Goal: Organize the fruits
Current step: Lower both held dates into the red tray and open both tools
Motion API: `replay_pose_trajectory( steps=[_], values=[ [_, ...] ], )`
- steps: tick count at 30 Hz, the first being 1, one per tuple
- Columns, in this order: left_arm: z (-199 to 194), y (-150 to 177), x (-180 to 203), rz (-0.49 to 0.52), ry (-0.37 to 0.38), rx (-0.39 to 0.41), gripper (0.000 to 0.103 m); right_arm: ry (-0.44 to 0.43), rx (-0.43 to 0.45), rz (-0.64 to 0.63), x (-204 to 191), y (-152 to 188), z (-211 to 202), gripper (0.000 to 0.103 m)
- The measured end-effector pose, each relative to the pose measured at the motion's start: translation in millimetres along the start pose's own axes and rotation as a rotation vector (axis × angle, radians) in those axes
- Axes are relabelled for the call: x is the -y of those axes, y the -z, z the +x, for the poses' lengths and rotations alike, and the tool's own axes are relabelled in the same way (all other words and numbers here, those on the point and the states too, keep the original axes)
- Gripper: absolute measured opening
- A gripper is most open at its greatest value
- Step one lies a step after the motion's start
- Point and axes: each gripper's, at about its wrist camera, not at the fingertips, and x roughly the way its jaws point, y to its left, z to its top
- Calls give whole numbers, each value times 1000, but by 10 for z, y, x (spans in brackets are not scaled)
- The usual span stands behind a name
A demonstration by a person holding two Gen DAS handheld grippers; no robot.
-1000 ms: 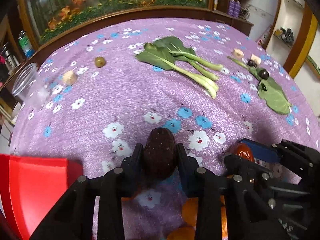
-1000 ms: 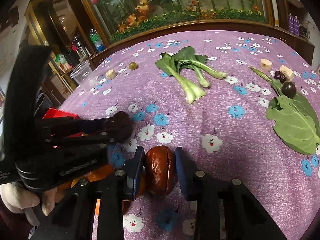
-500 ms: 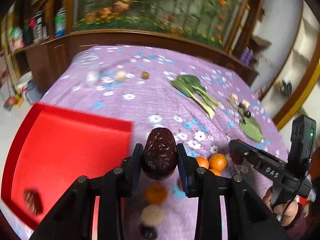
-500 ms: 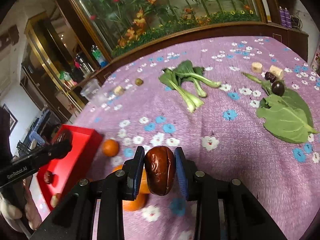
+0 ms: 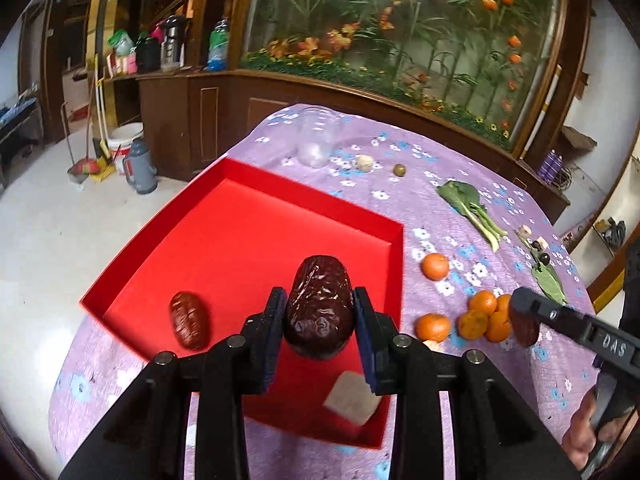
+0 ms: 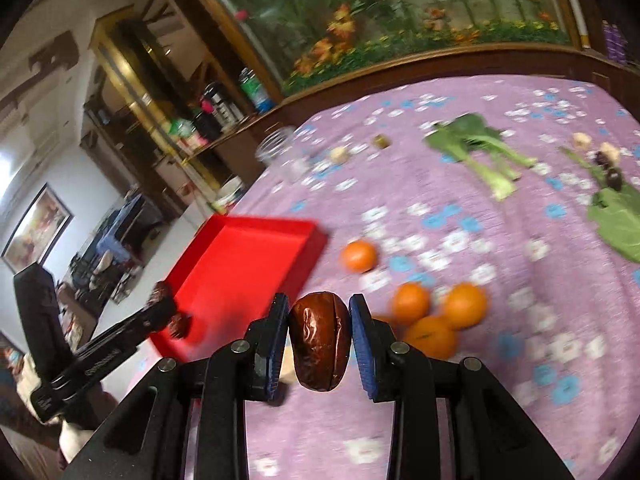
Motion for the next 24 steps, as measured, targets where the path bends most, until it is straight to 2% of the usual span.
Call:
replay_pose_trajectory(
  steps=[7,14,24],
  values=[
    [45,48,-241,-39,-24,-17,32,-35,-81,-83,-523,68,330,34],
    [183,57,-431,-90,-34,-45,32,-23,-154,-156,-905,63,812,34],
    [226,32,-447,-67,-78,-40,33,8,-224,-157,-954,45,1287,35]
  ],
)
